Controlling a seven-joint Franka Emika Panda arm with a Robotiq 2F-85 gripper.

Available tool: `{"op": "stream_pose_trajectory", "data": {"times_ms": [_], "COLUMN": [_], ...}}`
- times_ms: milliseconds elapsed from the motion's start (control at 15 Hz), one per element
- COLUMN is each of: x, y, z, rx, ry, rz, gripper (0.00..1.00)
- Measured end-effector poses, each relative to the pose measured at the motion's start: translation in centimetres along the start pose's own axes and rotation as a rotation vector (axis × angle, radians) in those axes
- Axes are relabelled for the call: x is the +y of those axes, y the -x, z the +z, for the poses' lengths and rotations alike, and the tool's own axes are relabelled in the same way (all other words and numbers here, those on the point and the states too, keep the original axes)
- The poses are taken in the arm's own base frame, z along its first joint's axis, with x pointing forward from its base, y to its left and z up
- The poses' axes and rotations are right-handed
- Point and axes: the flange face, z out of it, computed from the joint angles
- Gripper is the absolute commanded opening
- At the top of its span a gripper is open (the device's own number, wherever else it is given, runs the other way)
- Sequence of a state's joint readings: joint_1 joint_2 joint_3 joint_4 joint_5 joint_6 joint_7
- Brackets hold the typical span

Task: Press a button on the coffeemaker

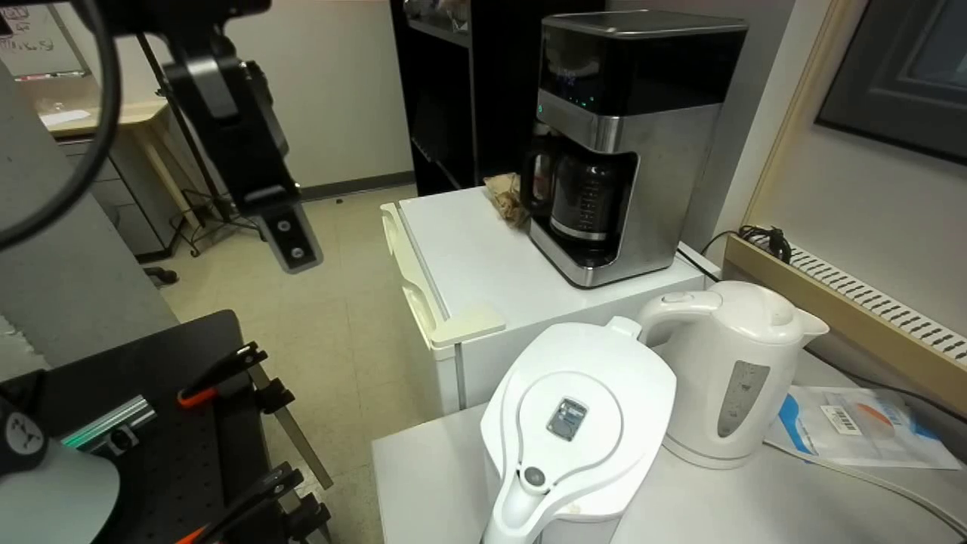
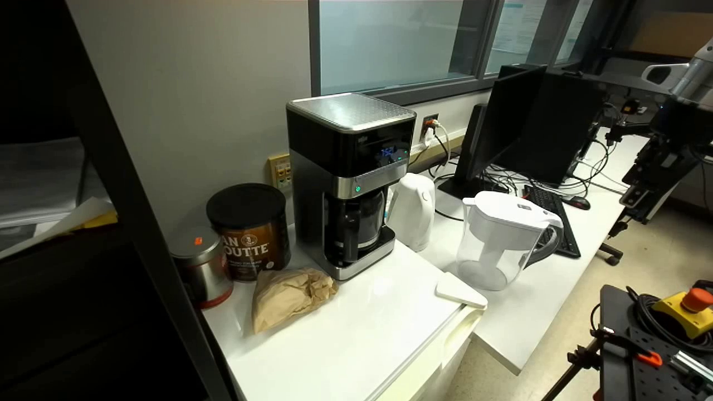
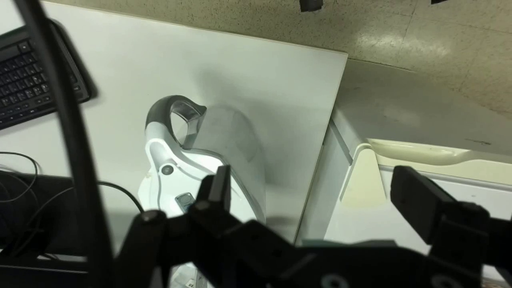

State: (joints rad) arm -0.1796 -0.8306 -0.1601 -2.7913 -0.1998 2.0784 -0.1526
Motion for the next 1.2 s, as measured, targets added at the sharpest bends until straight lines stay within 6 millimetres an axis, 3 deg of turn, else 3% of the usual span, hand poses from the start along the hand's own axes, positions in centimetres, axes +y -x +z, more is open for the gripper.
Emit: {"op": "stream_pose_trajectory", "data": {"times_ms": [400,733,800,867,1200], "x": [-0.5,-5.0,-6.1,-7.2,-11.8], "y": [-0.4,-2.4,-2.9,-3.4,-5.9], "z": [-0.5,-0.4,-0.2,0.0,0.6], "rx": [0.009,-0.003,-0.007,-0.009,0.002], "ry": [0.011,0.076,0.098,0.124,0.295], "rz": [-0.017,-0.157,-0.193,-0.228,-0.402], "gripper": [1.0,1.0,0.91,0.74,0.37]}}
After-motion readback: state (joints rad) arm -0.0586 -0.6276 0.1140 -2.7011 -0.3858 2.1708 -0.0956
